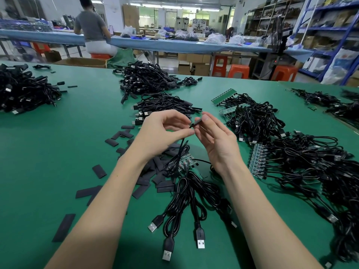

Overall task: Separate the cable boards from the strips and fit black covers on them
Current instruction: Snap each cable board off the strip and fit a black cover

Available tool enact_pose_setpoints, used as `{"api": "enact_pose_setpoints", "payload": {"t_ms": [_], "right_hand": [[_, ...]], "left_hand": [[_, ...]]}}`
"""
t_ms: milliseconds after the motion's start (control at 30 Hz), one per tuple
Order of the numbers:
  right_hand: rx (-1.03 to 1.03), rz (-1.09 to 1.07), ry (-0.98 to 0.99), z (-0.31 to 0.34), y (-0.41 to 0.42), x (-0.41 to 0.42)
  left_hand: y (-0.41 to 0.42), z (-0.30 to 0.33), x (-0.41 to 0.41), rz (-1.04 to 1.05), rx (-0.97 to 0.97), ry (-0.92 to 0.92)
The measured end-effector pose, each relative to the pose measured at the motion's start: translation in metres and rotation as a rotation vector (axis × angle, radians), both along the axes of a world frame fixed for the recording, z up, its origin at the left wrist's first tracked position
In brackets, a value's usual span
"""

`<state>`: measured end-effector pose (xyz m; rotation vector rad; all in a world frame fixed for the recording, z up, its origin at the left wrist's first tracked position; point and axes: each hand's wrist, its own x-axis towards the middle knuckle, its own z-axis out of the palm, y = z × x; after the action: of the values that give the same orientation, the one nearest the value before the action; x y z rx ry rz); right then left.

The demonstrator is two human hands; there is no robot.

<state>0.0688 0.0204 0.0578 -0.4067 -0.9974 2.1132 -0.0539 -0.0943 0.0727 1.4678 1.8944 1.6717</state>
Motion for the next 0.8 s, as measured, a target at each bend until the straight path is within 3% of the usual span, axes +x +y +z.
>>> {"api": "enact_pose_setpoints", "payload": {"t_ms": [167, 333, 600, 800], "right_hand": [[-0.128, -0.089, 0.007, 0.004, 0.005, 0.000], [-0.158, -0.153, -0.029, 0.000, 0.011, 0.000], [0.001, -0.127, -0.344, -0.012, 0.026, 0.006], [0.329, -0.047, -0.594, -0.018, 0.030, 0.008]], "left_hand": [[0.004, -0.004, 0.003, 0.003, -0.242, 0.056], [0.011, -0.002, 0.003, 0.108, -0.229, 0.142], [0.058, 0.036, -0.070, 0.415, -0.285, 0.470], [0.093, 0.039, -0.110, 0.548, -0.433, 0.823]]}}
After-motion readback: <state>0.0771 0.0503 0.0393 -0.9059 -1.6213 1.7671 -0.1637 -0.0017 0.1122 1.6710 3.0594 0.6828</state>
